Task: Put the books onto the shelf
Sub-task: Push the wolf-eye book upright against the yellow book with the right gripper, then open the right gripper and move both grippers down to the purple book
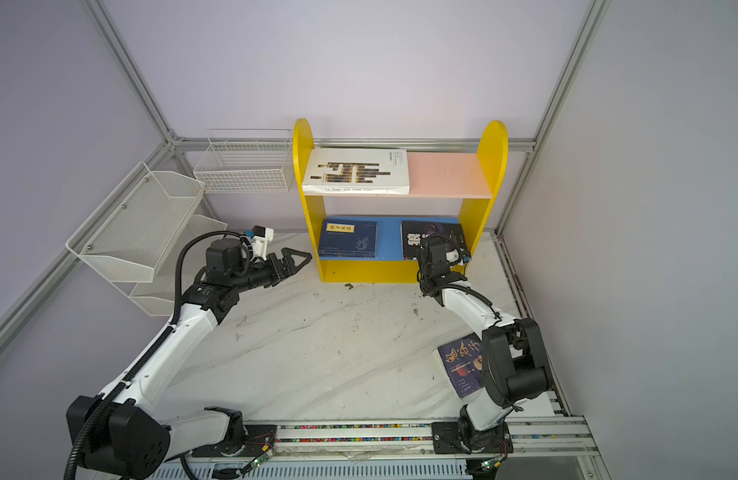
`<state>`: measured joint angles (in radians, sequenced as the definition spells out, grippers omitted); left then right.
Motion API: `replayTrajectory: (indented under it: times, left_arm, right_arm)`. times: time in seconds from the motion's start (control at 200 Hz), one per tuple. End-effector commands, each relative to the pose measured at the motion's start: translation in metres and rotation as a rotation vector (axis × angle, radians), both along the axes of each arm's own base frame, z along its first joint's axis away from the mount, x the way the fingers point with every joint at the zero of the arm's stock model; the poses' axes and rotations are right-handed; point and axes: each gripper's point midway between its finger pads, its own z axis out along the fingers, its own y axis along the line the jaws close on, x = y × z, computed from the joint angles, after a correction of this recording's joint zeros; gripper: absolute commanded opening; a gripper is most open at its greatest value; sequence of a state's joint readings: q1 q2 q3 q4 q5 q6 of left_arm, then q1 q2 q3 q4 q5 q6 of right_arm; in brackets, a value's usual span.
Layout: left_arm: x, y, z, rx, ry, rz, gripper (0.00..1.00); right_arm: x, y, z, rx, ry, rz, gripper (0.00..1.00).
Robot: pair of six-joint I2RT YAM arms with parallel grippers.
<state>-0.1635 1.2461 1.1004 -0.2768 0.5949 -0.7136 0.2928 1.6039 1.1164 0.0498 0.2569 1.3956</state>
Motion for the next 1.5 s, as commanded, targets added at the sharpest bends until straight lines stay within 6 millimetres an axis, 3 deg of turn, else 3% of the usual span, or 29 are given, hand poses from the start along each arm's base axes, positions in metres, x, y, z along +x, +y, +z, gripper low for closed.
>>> replayTrajectory:
  times: [0.0, 0.42, 0.62, 0.785, 0.93, 1.055, 1.155, 1.325, 1.485, 1.495]
  left_arm:
    - [0.000, 0.003, -0.001, -0.007, -0.033, -0.002, 1.00]
    - [0.009, 0.000, -0.001, -0.039, -0.025, -0.005, 1.00]
    - [0.011, 0.000, 0.001, -0.040, -0.022, -0.001, 1.00]
    - [0.007, 0.000, 0.001, -0.042, -0.020, 0.000, 1.00]
    - [-0.002, -0.008, -0.004, -0.033, -0.005, -0.014, 1.00]
    - [-0.018, -0.026, -0.012, 0.002, 0.000, -0.032, 1.00]
    - [-0.032, -0.047, -0.021, 0.061, 0.013, -0.060, 1.00]
    - [-0.066, -0.113, -0.043, 0.146, 0.036, -0.245, 1.00]
    - [-0.094, -0.175, -0.065, 0.248, 0.017, -0.405, 1.00]
    - [-0.094, -0.180, -0.075, 0.264, 0.037, -0.414, 0.99]
  right_arm:
    - [0.007, -0.004, 0.006, -0.005, -0.004, -0.008, 0.45]
    - [-0.013, -0.031, 0.001, -0.009, 0.021, -0.096, 0.45]
    - [-0.023, -0.039, 0.008, -0.038, 0.021, -0.088, 0.47]
    - [-0.056, -0.047, 0.001, -0.116, 0.106, -0.054, 0.49]
    - [-0.100, -0.076, -0.023, -0.098, 0.173, -0.089, 0.50]
    - [-0.132, -0.101, -0.037, -0.156, 0.259, -0.105, 0.51]
    - [-0.147, -0.108, -0.048, -0.230, 0.378, -0.056, 0.51]
    - [-0.172, -0.109, -0.073, -0.260, 0.526, -0.002, 0.53]
    - [-0.191, -0.109, -0.079, -0.230, 0.519, 0.015, 0.55]
    - [-0.192, -0.109, -0.078, -0.229, 0.516, 0.015, 0.55]
